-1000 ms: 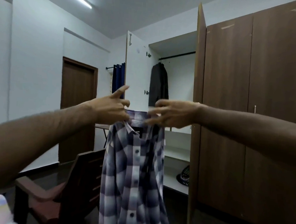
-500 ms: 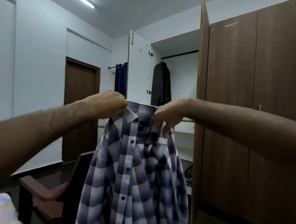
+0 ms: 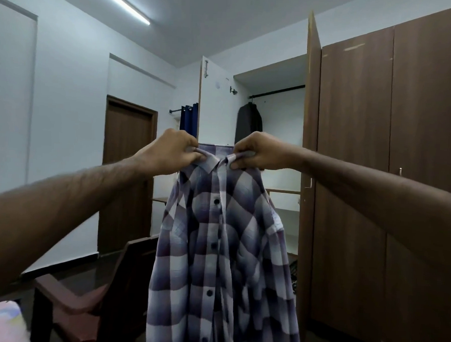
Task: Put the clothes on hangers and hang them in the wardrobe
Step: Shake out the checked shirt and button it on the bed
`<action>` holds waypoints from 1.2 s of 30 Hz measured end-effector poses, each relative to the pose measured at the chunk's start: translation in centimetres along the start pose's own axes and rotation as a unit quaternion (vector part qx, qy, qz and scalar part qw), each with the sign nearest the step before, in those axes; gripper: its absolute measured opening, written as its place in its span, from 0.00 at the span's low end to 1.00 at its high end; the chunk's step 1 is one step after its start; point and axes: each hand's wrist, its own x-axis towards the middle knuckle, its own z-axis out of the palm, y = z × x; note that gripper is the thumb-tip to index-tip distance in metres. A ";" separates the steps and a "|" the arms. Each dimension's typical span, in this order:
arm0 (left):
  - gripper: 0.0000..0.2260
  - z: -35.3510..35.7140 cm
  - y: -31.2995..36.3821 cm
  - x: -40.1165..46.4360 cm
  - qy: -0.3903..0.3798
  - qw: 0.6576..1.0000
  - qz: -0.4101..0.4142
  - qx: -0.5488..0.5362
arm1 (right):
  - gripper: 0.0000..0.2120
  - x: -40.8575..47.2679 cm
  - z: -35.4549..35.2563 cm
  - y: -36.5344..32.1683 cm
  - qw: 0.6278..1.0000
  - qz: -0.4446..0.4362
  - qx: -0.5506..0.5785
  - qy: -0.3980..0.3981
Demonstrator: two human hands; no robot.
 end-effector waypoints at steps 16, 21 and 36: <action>0.21 1.2 1.7 -1.2 0.138 0.982 0.108 -0.065 | 0.10 2.6 2.5 -1.5 0.980 0.092 -0.085 0.154; 0.33 1.0 -1.1 -4.0 0.036 0.982 -0.111 -0.146 | 0.09 4.2 1.3 -2.0 0.972 0.083 0.071 0.208; 0.09 -15.4 -0.1 -3.1 0.252 0.955 -0.143 0.068 | 0.24 3.3 -12.0 -6.2 0.951 0.062 0.062 0.296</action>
